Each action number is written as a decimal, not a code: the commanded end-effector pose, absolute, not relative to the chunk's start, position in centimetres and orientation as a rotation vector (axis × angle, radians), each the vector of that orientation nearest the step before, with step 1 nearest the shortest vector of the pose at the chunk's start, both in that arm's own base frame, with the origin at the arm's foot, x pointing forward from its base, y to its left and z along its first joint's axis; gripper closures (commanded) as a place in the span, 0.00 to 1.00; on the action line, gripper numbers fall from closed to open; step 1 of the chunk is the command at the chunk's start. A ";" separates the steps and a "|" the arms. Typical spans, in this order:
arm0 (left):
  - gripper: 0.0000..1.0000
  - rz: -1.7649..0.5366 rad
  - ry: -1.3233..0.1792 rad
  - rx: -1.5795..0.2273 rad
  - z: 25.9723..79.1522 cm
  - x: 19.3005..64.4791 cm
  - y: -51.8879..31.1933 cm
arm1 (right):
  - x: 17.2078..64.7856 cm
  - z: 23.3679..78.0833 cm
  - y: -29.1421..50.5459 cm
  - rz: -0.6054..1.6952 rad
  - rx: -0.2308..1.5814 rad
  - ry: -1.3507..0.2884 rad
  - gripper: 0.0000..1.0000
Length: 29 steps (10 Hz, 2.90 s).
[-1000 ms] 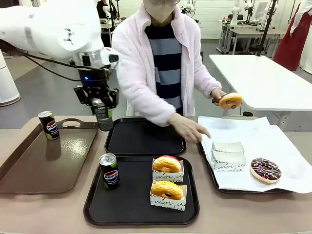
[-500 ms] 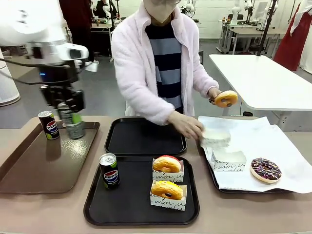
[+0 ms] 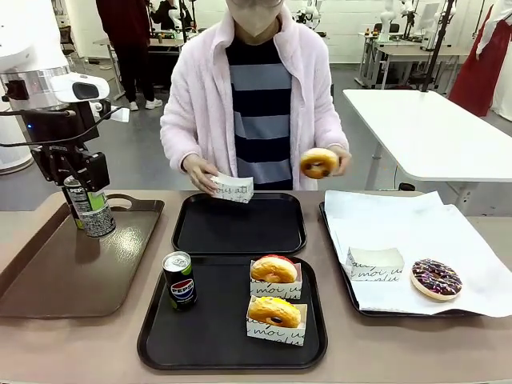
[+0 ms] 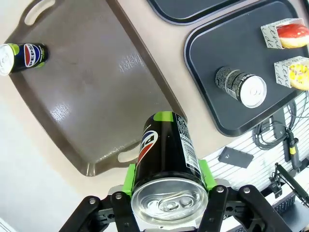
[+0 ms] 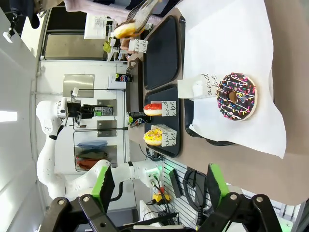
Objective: Set up donuts and drinks on trays.
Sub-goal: Pick up one Pepsi coke from the Handle tray and place it on the Flat Tray without a Pepsi coke.
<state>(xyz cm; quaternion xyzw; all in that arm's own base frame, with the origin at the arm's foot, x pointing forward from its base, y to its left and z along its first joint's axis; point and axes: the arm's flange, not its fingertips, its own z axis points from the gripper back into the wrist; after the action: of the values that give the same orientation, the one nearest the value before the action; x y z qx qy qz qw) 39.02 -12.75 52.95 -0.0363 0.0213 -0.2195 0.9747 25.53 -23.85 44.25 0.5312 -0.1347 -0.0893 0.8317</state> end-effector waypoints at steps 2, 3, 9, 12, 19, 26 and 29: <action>0.42 -0.447 0.039 -0.074 53.4 38.8 -12.7 | 25.6 44.3 -23.9 -0.178 1.141 -0.302 0.00; 0.42 -0.447 0.039 -0.074 53.4 38.8 -12.7 | 25.6 44.3 -23.9 -0.178 1.141 -0.302 0.00; 0.42 -0.439 0.033 -0.029 50.6 44.9 -18.4 | 25.6 44.3 -23.9 -0.178 1.141 -0.302 0.00; 0.42 -0.420 -0.019 -0.073 47.1 48.9 -21.3 | 25.6 44.3 -23.9 -0.178 1.141 -0.302 0.00; 0.42 -0.727 0.055 -0.082 51.7 39.7 -15.7 | 25.6 44.3 -23.9 -0.178 1.141 -0.302 0.00; 0.42 -0.681 0.041 -0.036 51.4 39.9 -16.2 | 25.6 44.3 -23.9 -0.178 1.141 -0.302 0.00; 0.42 -0.622 0.029 0.004 51.0 41.5 -17.2 | 25.6 44.3 -23.9 -0.178 1.141 -0.302 0.00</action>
<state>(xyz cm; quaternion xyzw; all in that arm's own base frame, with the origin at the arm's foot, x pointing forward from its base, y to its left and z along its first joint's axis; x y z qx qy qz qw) 40.49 -16.42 50.76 -0.0156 0.0203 -0.3219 0.9464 25.53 -23.85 44.25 0.5313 -0.1347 -0.0892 0.8317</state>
